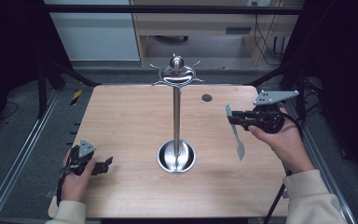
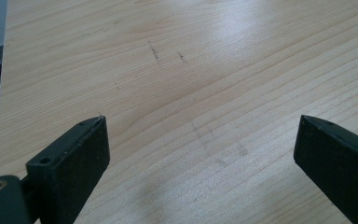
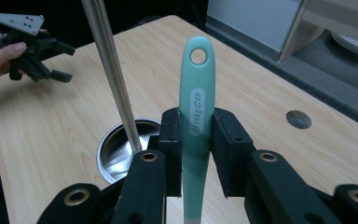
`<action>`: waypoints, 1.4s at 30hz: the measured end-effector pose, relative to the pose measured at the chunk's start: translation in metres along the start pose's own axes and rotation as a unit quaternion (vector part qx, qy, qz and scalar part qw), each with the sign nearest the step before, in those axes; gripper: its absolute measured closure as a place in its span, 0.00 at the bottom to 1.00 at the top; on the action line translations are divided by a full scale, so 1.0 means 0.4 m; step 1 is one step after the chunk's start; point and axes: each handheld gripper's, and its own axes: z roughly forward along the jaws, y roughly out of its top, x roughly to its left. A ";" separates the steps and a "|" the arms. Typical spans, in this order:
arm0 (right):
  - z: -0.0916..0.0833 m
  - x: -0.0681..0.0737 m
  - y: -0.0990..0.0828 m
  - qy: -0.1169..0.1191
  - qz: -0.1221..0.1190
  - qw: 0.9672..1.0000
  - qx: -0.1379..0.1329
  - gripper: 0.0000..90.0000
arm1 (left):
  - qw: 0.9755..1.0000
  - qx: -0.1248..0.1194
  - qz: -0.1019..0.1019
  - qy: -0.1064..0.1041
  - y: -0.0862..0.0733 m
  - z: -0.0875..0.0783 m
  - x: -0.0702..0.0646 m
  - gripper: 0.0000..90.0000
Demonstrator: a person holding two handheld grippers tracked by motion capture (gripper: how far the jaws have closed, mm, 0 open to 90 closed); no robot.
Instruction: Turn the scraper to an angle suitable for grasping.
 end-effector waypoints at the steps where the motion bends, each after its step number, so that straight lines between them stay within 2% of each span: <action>1: -0.002 0.001 0.003 -0.001 -0.001 1.000 -0.003 0.83 | 1.000 0.000 0.000 0.000 0.000 0.000 0.000 0.04; 11: -0.015 0.006 0.026 -0.010 -0.001 1.000 -0.025 0.83 | 1.000 0.006 0.003 -0.001 -0.001 0.000 -0.001 0.04; 17: -0.028 0.013 0.043 -0.008 0.000 0.999 -0.049 0.83 | 1.000 0.006 0.003 -0.001 -0.001 0.002 0.000 0.04; 33: -0.043 0.064 0.107 -0.004 -0.018 0.996 -0.092 0.83 | 1.000 0.006 0.004 -0.001 -0.001 0.002 -0.001 0.04; 42: -0.039 0.089 0.130 0.001 -0.025 0.994 -0.104 0.83 | 1.000 0.009 0.004 -0.001 -0.001 0.003 -0.001 0.04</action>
